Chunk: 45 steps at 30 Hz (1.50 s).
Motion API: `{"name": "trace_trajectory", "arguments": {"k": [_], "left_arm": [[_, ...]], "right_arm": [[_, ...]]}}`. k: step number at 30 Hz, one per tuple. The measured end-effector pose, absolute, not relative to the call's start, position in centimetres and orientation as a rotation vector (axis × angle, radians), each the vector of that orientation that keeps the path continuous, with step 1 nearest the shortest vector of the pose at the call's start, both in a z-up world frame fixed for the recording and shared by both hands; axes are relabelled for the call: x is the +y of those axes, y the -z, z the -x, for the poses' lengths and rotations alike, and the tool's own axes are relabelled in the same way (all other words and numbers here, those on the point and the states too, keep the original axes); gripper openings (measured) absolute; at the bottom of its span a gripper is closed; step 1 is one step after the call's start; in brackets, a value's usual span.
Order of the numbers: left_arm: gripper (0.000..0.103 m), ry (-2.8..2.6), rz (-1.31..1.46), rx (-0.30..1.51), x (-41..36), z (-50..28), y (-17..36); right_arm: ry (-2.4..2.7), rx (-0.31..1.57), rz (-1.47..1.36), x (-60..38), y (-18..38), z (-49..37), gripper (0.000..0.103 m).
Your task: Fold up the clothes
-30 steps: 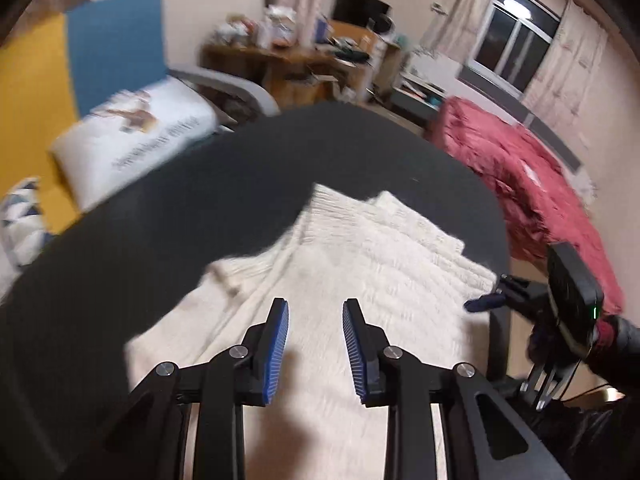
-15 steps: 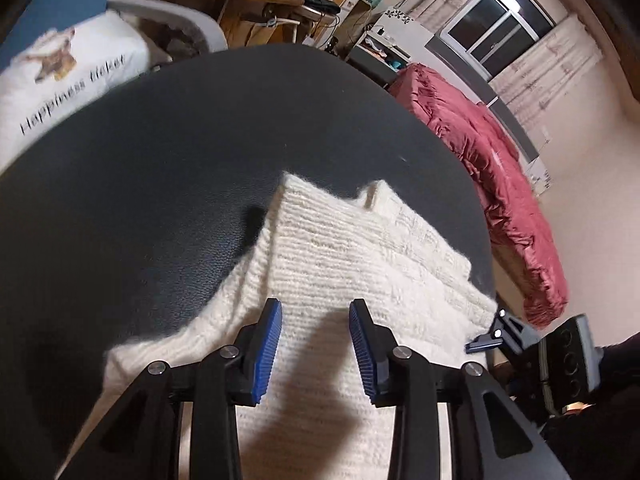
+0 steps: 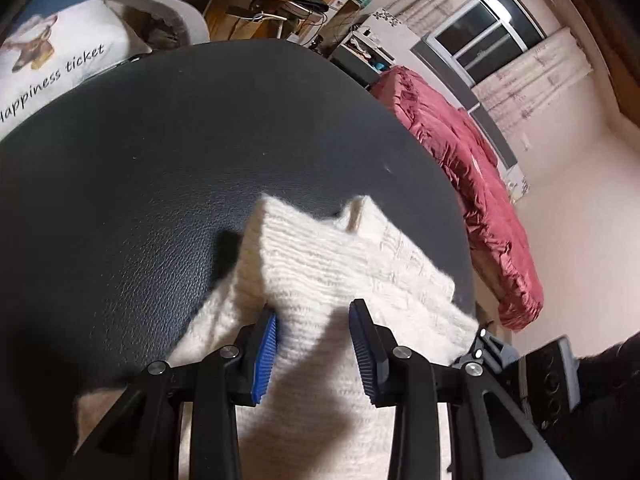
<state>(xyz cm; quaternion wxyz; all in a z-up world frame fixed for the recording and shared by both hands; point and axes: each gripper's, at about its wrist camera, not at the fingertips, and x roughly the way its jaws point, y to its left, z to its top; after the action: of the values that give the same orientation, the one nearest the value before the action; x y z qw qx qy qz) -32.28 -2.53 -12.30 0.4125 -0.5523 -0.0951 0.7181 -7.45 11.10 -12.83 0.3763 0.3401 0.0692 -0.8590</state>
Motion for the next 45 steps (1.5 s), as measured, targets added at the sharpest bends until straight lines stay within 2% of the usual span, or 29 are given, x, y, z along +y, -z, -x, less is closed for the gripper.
{"name": "trace_trajectory", "arguments": {"k": [1, 2, 3, 4, 5, 6, 9, 11, 17, 20, 21, 24, 27, 35, 42, 45], "left_arm": [[0.033, -1.805, 1.399, -0.276, -2.5, 32.5, 12.2], [0.028, -1.805, 1.409, -0.316, -2.5, 32.8, 12.1], [0.017, -1.812, 1.391, -0.322, -2.3, 32.7, 11.6], [0.014, -1.849, 1.349, -0.287, -1.9, 32.4, 10.9], [0.006, -1.919, 1.316, -0.213, -1.3, 31.8, 10.3], [0.005, -1.96, 1.308, -0.17, -0.8, 31.5, 10.0], [0.005, -2.032, 1.236, -0.178, -0.1, 29.8, 8.7], [0.005, -2.061, 1.105, -0.292, -0.8, 28.3, 6.9], [0.005, -2.081, 1.003, -0.302, -0.3, 27.1, 5.1], [0.006, -2.078, 1.008, -0.311, -0.2, 27.6, 4.9], [0.006, -2.075, 1.007, -0.316, -0.2, 27.6, 4.9], [0.006, -2.058, 0.985, -0.337, -0.7, 27.4, 4.5], [0.006, -2.039, 0.954, -0.341, -1.3, 26.7, 3.4], [0.006, -1.992, 0.915, -0.281, -1.1, 25.7, 1.3], [0.006, -1.956, 0.832, -0.263, -0.9, 25.0, -1.4], [0.006, -1.94, 0.754, -0.309, -1.4, 25.1, -2.9]], "right_arm": [[2.198, 0.176, -0.868, 11.1, 12.8, 7.3, 0.103], [2.199, 0.175, -0.866, 11.2, 12.7, 7.0, 0.103], [2.201, 0.176, -0.865, 11.2, 12.7, 6.8, 0.103], [2.203, 0.177, -0.864, 11.2, 12.8, 6.5, 0.103], [2.205, 0.179, -0.864, 11.2, 12.8, 6.4, 0.103], [2.207, 0.181, -0.863, 11.1, 12.8, 6.3, 0.103], [2.222, 0.199, -0.865, 11.0, 12.7, 5.9, 0.103], [2.226, 0.208, -0.892, 10.9, 12.2, 5.7, 0.103], [2.255, 0.036, -0.914, 15.6, 8.0, 5.0, 0.103], [2.267, -0.015, -0.98, 19.1, 8.2, 4.4, 0.103], [2.267, -0.014, -1.006, 19.9, 8.5, 4.4, 0.102], [2.257, 0.008, -1.065, 21.5, 9.4, 4.7, 0.089], [2.208, 0.058, -1.045, 21.2, 9.7, 5.4, 0.088], [1.925, -0.063, -1.104, 23.6, 10.3, 12.3, 0.089], [1.675, -0.063, -1.117, 22.8, 10.6, 16.5, 0.089], [1.593, -0.058, -1.109, 21.6, 10.9, 17.4, 0.089]]}}
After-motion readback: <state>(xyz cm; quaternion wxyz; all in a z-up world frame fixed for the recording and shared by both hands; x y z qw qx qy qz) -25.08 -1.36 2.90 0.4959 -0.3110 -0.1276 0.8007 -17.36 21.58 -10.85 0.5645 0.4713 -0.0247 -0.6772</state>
